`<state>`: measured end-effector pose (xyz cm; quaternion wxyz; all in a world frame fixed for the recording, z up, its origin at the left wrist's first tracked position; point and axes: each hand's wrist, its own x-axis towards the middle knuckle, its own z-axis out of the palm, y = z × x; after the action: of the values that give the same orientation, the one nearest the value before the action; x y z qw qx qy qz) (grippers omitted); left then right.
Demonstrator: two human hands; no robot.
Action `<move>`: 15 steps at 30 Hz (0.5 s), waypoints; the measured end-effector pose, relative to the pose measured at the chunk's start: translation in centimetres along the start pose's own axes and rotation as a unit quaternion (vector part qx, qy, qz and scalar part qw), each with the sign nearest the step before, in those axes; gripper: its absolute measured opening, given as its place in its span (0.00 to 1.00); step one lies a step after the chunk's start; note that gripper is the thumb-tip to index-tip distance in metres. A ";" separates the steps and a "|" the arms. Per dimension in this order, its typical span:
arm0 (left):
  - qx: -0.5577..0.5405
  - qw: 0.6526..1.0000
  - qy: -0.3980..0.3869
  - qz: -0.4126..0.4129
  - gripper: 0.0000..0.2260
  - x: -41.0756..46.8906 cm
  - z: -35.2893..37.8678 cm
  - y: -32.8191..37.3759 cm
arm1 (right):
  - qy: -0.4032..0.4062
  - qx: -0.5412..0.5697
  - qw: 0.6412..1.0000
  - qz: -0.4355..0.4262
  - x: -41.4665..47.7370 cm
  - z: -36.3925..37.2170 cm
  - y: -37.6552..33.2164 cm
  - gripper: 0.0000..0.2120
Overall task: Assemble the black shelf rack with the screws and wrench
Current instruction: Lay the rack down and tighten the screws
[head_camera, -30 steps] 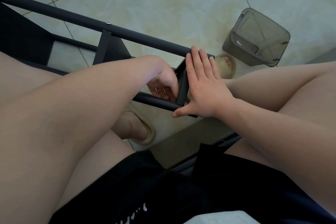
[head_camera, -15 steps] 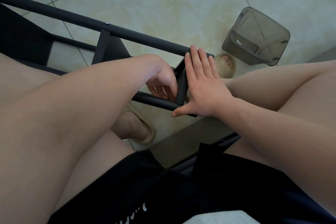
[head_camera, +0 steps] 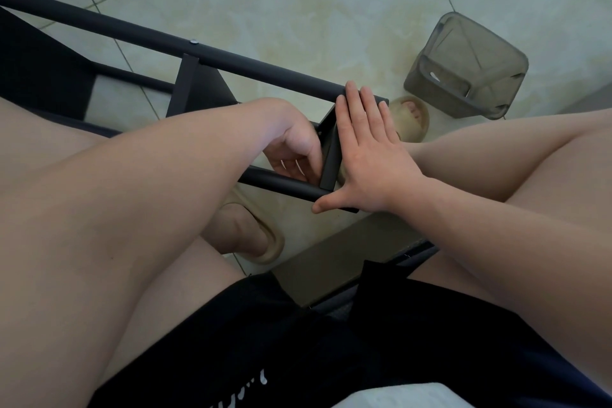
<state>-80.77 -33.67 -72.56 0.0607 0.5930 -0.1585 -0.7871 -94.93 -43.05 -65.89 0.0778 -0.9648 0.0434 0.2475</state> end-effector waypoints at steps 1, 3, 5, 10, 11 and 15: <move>0.000 1.000 -0.001 -0.001 0.06 0.0 -0.1 0.0 | 0.000 0.000 1.000 0.000 0.0 0.0 0.0 0.76; -0.003 1.000 0.000 0.002 0.05 0.0 -0.1 0.1 | 0.001 0.001 1.000 0.000 0.0 -0.1 0.0 0.76; -0.013 1.000 -0.004 0.009 0.06 0.0 0.0 0.1 | 0.002 0.001 1.000 0.000 0.0 -0.1 0.0 0.76; -0.016 1.000 -0.005 0.020 0.04 0.2 0.2 0.0 | 0.003 0.001 1.000 -0.001 0.0 0.0 0.0 0.76; -0.006 1.000 0.001 0.015 0.04 0.2 0.2 0.0 | 0.003 0.001 1.000 -0.002 0.0 0.0 0.0 0.76; 0.003 1.000 0.001 0.000 0.05 0.1 0.0 0.0 | 0.002 0.002 1.000 -0.001 0.0 0.0 0.0 0.76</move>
<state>-80.81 -33.69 -72.62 0.0588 0.5941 -0.1608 -0.7860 -94.90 -43.02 -65.86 0.0795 -0.9653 0.0428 0.2449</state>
